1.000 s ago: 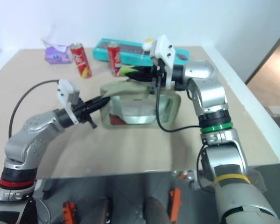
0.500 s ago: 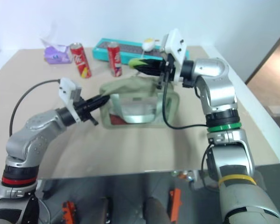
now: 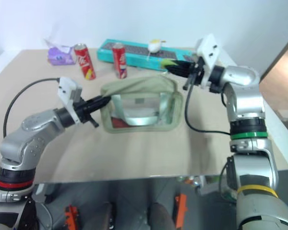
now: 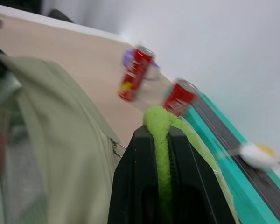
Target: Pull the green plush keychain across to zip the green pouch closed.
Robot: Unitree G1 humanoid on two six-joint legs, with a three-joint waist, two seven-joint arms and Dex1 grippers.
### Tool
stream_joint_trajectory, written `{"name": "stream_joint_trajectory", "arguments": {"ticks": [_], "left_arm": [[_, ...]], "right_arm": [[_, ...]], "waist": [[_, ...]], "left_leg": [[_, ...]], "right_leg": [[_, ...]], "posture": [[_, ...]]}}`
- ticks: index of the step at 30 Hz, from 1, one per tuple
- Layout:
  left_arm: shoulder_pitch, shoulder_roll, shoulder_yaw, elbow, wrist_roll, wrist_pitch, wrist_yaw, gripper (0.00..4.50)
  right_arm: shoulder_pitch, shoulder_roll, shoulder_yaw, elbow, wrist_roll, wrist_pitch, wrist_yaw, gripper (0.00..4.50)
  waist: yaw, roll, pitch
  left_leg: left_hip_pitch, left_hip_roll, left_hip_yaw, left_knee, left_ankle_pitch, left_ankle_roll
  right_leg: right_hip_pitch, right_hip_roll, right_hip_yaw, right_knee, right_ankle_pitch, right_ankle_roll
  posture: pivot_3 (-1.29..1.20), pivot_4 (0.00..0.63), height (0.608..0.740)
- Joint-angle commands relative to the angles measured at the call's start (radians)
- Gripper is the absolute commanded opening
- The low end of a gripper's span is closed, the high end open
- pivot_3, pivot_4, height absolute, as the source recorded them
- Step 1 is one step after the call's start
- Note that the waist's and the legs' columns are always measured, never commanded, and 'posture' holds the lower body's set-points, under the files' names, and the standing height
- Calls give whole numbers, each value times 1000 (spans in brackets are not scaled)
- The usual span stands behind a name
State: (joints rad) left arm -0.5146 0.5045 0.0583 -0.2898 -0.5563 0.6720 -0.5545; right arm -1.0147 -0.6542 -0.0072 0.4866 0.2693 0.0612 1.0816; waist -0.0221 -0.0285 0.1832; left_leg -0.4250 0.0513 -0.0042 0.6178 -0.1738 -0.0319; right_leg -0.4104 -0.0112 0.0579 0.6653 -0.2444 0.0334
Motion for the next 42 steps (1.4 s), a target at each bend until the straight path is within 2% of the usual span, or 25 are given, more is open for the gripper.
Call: {"name": "stream_joint_trajectory", "arguments": {"ticks": [1,8,15,21,25,33,42], "left_arm": [[-7,13,50,-19,36,-35,41,0],[-10,-7,39,-11,84,-89,86,0],[0,-32,9,-20,128,-116,113,0],[-5,-50,-4,-15,160,-133,123,0],[-5,-59,-10,-13,170,-136,120,0],[-2,-70,-17,-6,174,-138,102,0],[3,-66,-16,-7,179,-134,92,0]], "right_arm": [[60,-100,-140,25,-8,-30,-116,65],[214,-111,-203,-10,-13,5,-288,65],[400,-15,-218,-157,-2,94,-475,65],[468,71,-214,-228,-1,135,-576,65],[484,92,-203,-239,-11,126,-594,65],[425,97,-232,-221,15,130,-624,65],[570,167,-214,-242,5,138,-664,65]], "waist": [[0,0,0],[-2,0,0],[-2,0,0],[-7,0,0],[-10,0,0],[-11,0,0],[-15,0,0]], "left_leg": [[0,0,0,0,0,0],[0,0,0,0,0,0],[1,0,0,0,0,0],[2,0,0,1,0,0],[2,0,0,1,0,0],[2,0,0,1,0,0],[3,0,1,1,0,0]], "right_leg": [[0,0,0,0,0,0],[0,0,1,0,0,0],[0,0,1,0,0,1],[1,1,2,0,-1,6],[2,1,2,0,-1,6],[2,1,2,0,-1,6],[2,1,3,0,-1,7]], "posture": [[0,150,740],[0,150,740],[0,150,740],[0,150,740],[0,150,740],[0,150,740],[0,150,740]]}}
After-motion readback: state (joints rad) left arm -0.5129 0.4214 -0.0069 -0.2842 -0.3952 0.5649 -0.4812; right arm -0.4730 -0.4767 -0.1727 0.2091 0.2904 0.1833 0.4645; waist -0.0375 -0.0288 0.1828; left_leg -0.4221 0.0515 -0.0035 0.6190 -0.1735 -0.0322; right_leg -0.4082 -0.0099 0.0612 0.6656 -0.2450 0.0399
